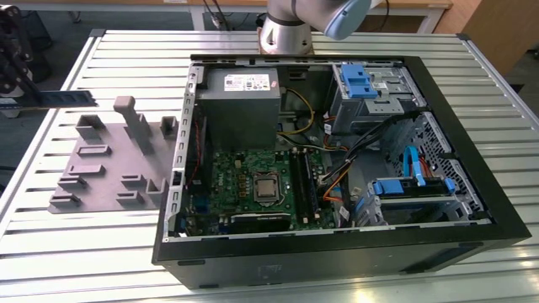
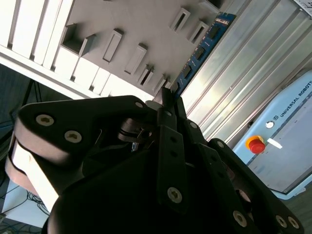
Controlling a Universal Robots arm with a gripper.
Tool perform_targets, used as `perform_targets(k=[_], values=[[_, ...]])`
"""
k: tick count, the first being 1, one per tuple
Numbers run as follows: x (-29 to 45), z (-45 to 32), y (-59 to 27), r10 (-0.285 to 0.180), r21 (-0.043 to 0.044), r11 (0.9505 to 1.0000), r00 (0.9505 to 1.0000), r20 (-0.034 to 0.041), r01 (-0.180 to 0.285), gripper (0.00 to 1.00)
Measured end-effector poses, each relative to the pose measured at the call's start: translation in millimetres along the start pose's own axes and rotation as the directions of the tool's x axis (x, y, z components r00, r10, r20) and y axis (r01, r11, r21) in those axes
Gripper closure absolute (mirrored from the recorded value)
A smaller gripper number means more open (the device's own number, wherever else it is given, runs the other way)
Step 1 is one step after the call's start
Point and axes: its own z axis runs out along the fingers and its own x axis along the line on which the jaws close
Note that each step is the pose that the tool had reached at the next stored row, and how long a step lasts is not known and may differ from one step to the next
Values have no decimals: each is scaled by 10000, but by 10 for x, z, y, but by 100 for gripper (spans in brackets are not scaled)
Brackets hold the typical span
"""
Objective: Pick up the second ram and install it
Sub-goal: 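Pick up the second ram and move it above second insertion slot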
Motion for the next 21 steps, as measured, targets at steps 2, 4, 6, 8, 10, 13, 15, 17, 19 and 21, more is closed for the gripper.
perform_targets(k=[2,4,6,8,10,13,15,17,19,21], values=[[0,0,-13,0,1,10000,10000,-1,0,86],[1,-1,-84,0,-1,10000,10000,-1,0,86],[1,-1,-109,0,0,10000,10000,0,0,86],[1,-1,-130,-1,0,10000,10000,0,1,86],[1,-1,-145,0,0,10000,10000,0,0,86],[1,-1,-169,0,0,10000,10000,0,0,86],[1,-1,-185,0,-1,10000,10000,-1,0,86],[1,-1,-201,0,0,10000,10000,-1,0,86],[1,-1,-219,0,0,10000,10000,0,0,86],[1,-1,-237,0,0,10000,10000,0,0,86]])
